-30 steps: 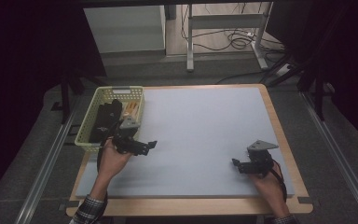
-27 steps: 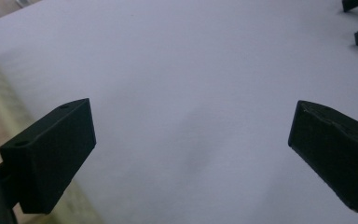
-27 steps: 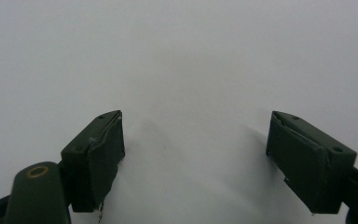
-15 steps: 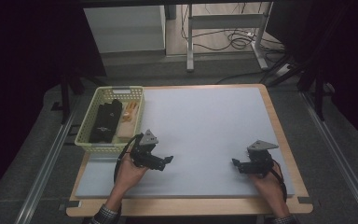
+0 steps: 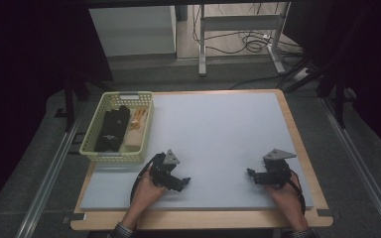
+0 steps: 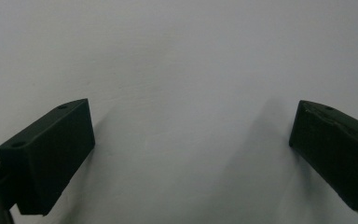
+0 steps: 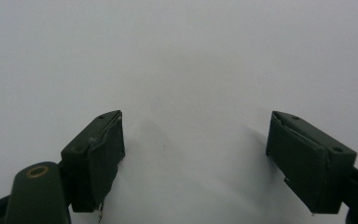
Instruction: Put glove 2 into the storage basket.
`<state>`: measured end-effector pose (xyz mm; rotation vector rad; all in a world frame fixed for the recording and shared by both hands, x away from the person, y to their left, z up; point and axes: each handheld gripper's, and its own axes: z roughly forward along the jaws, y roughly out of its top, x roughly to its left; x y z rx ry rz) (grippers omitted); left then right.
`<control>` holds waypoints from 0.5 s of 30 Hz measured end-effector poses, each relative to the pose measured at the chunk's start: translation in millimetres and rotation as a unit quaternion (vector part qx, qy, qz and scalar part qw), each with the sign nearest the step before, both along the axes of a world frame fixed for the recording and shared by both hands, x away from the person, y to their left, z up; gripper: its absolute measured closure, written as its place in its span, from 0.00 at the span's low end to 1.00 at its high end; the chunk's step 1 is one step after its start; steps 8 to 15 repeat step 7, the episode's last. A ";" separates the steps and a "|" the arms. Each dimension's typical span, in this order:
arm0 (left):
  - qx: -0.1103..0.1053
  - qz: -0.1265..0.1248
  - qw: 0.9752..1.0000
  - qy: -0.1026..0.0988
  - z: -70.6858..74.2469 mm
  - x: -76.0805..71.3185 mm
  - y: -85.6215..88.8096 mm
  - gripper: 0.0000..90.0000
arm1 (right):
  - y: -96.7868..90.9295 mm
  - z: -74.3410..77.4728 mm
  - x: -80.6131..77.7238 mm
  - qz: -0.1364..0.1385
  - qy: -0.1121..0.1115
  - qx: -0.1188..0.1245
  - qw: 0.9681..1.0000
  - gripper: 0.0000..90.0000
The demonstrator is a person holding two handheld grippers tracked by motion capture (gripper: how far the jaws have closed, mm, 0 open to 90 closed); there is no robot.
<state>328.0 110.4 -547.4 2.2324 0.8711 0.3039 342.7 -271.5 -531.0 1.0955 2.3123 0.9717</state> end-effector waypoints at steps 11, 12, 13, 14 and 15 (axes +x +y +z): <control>0.002 0.000 1.000 -0.001 -0.7 -0.1 -0.4 0.00 | -0.2 -0.2 0.1 0.000 0.001 0.000 1.000 0.21; 0.002 0.000 1.000 -0.001 -0.7 -0.1 -0.4 0.00 | -0.2 -0.2 0.1 0.000 0.001 0.000 1.000 0.21; 0.002 0.000 1.000 -0.001 -0.7 -0.1 -0.4 0.00 | -0.2 -0.2 0.1 0.000 0.001 0.000 1.000 0.21; 0.002 0.000 1.000 -0.001 -0.7 -0.1 -0.4 0.00 | -0.2 -0.2 0.1 0.000 0.001 0.000 1.000 0.21; 0.002 0.000 1.000 -0.001 -0.7 -0.1 -0.4 0.00 | -0.2 -0.2 0.1 0.000 0.001 0.000 1.000 0.21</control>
